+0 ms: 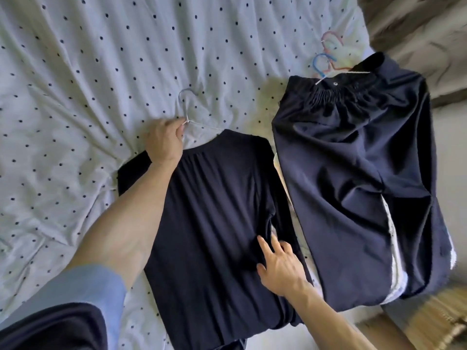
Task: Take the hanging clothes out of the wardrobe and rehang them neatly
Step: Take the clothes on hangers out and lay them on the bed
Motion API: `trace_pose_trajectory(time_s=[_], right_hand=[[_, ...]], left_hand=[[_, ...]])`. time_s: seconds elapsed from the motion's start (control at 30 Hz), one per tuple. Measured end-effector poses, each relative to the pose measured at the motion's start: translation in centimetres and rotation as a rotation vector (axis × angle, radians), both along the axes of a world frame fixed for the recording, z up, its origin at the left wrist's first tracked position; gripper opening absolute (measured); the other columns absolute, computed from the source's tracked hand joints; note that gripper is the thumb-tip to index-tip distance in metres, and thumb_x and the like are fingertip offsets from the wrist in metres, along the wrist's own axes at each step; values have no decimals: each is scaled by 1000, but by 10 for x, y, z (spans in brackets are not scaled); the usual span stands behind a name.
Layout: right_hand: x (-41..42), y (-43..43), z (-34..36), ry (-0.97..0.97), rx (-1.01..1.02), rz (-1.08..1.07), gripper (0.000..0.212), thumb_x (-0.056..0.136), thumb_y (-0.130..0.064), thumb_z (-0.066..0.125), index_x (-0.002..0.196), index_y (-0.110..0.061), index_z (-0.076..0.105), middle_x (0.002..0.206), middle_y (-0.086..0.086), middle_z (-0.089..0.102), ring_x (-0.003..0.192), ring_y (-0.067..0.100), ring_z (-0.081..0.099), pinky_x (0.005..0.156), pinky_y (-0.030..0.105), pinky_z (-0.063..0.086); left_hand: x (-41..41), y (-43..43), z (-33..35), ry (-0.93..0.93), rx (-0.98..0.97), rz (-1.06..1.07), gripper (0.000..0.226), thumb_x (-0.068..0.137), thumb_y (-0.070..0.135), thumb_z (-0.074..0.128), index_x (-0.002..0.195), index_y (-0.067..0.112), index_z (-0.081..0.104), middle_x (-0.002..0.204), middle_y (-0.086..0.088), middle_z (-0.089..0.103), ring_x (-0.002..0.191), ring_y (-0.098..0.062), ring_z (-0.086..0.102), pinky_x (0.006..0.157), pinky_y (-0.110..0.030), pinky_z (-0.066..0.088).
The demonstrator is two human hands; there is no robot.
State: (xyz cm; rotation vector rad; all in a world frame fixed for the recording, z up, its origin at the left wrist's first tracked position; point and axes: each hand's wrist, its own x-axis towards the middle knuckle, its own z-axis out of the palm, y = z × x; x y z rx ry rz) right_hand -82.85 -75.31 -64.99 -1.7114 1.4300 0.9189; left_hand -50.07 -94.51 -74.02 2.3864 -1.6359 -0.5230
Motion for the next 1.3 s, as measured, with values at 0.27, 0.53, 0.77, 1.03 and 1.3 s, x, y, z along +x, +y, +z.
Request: trace_pose_trajectory(time_s=[0.27,0.53,0.77,1.03,1.3], right_hand=[[-6,-11,21,-47,45,-88,64,100,-40,44,157,-32,16,166,-1,8,144,27,28,108,38,42],[-28,5,83,-128,-4,-259,52,98,-39,44,148,-26,42,151,-2,46,134,19,47,106,30,41],[-77,59,166,-186,-182,-303,44,98,-36,44,141,-29,50,140,-9,56,124,18,54,93,28,47],[-157,185,224,-359,-452,-397,44,96,-47,42,136,-32,52,133,-18,59,125,13,53,94,25,44],[-234,328,266,-323,-736,-804,44,100,-45,46,144,-41,43,146,-22,45,140,4,34,112,23,32]], left_hand=[[5,21,31,125,226,-80,51,98,26,56,147,30,41,135,-6,56,121,-31,54,92,-47,52],[-64,163,109,16,616,-192,62,102,40,40,158,22,20,164,-7,21,148,-25,24,119,-45,26],[-142,278,182,89,843,-323,59,102,39,39,157,25,23,163,-3,21,150,-24,20,122,-48,16],[-218,319,257,51,653,-494,57,102,40,39,156,25,27,163,-3,23,149,-25,24,121,-45,18],[-349,352,328,-143,454,-970,58,101,42,40,156,28,28,163,-1,23,150,-20,19,120,-47,17]])
